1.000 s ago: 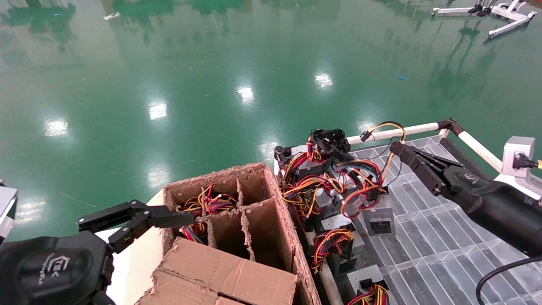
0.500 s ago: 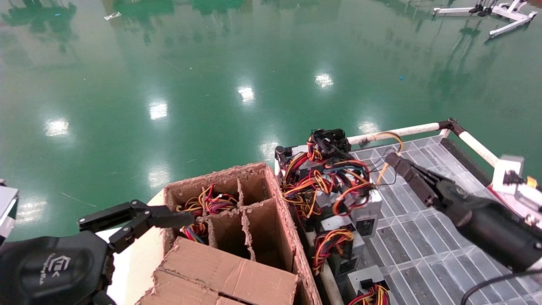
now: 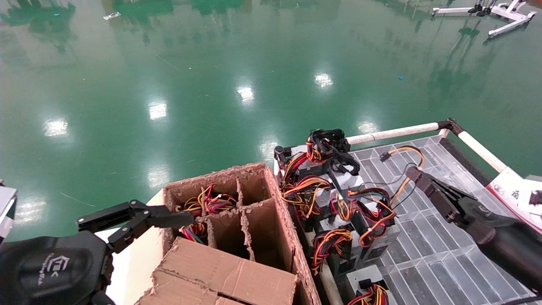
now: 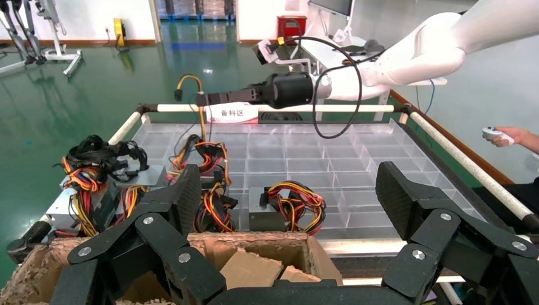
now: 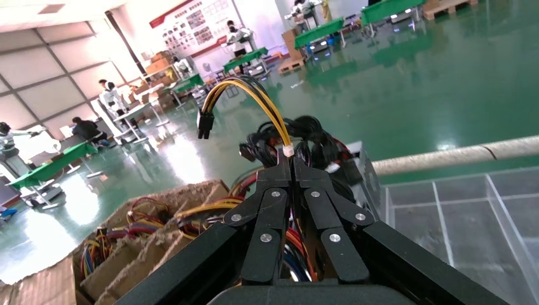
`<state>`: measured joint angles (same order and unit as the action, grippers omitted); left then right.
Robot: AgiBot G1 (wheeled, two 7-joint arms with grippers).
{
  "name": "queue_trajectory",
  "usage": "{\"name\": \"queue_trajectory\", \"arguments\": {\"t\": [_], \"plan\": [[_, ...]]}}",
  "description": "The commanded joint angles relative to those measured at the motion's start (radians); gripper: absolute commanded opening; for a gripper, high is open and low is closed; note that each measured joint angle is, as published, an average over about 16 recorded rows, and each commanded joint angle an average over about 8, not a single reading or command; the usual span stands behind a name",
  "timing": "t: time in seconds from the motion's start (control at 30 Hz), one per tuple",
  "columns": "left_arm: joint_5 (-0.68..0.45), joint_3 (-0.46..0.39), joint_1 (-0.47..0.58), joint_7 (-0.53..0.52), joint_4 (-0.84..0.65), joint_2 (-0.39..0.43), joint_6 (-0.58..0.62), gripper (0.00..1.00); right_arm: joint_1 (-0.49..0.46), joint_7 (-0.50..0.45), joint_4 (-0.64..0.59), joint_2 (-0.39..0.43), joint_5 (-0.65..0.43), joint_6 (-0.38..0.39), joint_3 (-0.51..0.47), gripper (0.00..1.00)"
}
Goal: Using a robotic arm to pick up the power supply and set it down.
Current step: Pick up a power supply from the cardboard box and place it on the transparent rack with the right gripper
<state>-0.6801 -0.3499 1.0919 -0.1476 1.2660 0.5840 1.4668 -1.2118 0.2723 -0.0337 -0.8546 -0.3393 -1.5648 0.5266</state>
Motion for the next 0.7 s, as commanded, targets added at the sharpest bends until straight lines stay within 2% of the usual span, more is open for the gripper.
{"name": "queue_trajectory", "arguments": {"t": [0.03, 0.1, 0.13, 0.33, 0.37, 0.4, 0.7], "plan": [[0.0, 0.0, 0.0, 0.0, 0.0, 0.0, 0.0, 1.0, 0.011, -0.002, 0.001, 0.008, 0.002, -0.003, -0.002, 0.0], [0.0, 0.0, 0.0, 0.0, 0.0, 0.0, 0.0, 1.0, 0.019, -0.004, 0.007, 0.014, 0.001, -0.002, -0.001, 0.05], [0.0, 0.0, 0.0, 0.0, 0.0, 0.0, 0.0, 1.0, 0.022, -0.004, 0.012, 0.017, -0.001, -0.001, 0.0, 0.14], [0.0, 0.0, 0.0, 0.0, 0.0, 0.0, 0.0, 1.0, 0.032, -0.002, 0.03, 0.026, -0.007, 0.002, 0.004, 0.88], [0.0, 0.0, 0.0, 0.0, 0.0, 0.0, 0.0, 1.0, 0.033, -0.002, 0.032, 0.027, -0.007, 0.002, 0.005, 0.97], [0.0, 0.0, 0.0, 0.0, 0.0, 0.0, 0.0, 1.0, 0.033, -0.002, 0.033, 0.028, -0.007, 0.002, 0.005, 1.0], [0.0, 0.0, 0.0, 0.0, 0.0, 0.0, 0.0, 1.0, 0.033, -0.002, 0.034, 0.028, -0.007, 0.003, 0.005, 1.0]]}}
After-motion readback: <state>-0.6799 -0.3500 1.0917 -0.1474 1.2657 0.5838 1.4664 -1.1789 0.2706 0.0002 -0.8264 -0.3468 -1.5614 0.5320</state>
